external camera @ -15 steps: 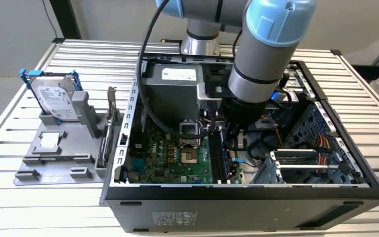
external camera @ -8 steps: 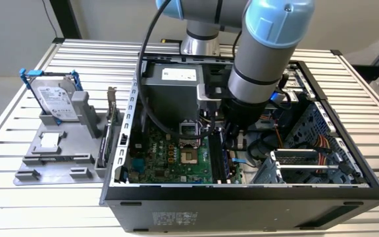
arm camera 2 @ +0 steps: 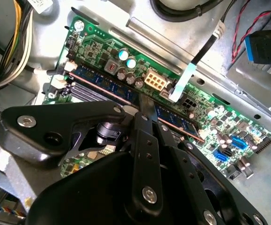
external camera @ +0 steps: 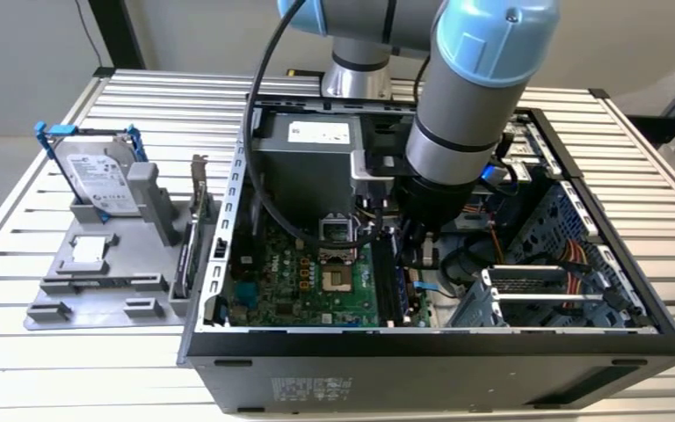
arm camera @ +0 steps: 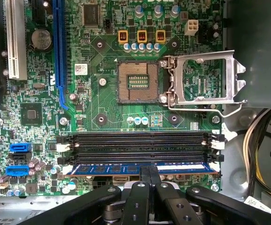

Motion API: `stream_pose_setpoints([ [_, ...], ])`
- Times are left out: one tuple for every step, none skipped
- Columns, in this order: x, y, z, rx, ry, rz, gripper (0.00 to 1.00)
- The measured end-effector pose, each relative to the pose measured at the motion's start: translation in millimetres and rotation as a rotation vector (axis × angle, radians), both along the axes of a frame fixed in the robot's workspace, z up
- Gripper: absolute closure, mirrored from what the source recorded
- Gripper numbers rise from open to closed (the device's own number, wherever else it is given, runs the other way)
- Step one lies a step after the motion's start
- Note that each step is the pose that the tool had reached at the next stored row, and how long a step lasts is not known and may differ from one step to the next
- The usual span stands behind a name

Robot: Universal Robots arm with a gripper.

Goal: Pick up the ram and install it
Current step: 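Press down the ram until it locks into place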

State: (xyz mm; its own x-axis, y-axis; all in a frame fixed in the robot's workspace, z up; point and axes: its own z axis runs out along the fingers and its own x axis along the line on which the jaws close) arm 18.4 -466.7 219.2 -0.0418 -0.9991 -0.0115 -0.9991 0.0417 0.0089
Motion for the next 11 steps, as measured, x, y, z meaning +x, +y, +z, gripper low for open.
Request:
stream_pose_setpoints([
  [0.0, 0.0, 0.1, 0.0, 0.0, 0.0, 1.0],
  [0.0, 0.0, 0.5, 0.0003, -0.0001, 0.0, 1.0],
  [0.0, 0.1, 1.5, 0.0011, -0.0003, 0.0, 1.0],
  [0.1, 0.4, 3.1, 0.0032, -0.0008, 0.0, 1.0],
  [0.1, 0.4, 5.9, 0.0025, -0.0005, 0.0, 1.0],
  [0.0, 0.1, 9.8, 0.0004, 0.0, 0.0, 1.0],
  [0.0, 0.1, 13.1, 0.0009, -0.0002, 0.0, 1.0],
  [0.0, 0.0, 16.9, 0.0004, -0.0001, 0.0, 1.0],
  [0.0, 0.0, 20.4, 0.0003, 0.0, 0.0, 1.0],
  [0.0, 0.0, 23.6, 0.0004, -0.0001, 0.0, 1.0],
  [0.0, 0.0, 26.6, 0.0002, 0.0, 0.0, 1.0],
])
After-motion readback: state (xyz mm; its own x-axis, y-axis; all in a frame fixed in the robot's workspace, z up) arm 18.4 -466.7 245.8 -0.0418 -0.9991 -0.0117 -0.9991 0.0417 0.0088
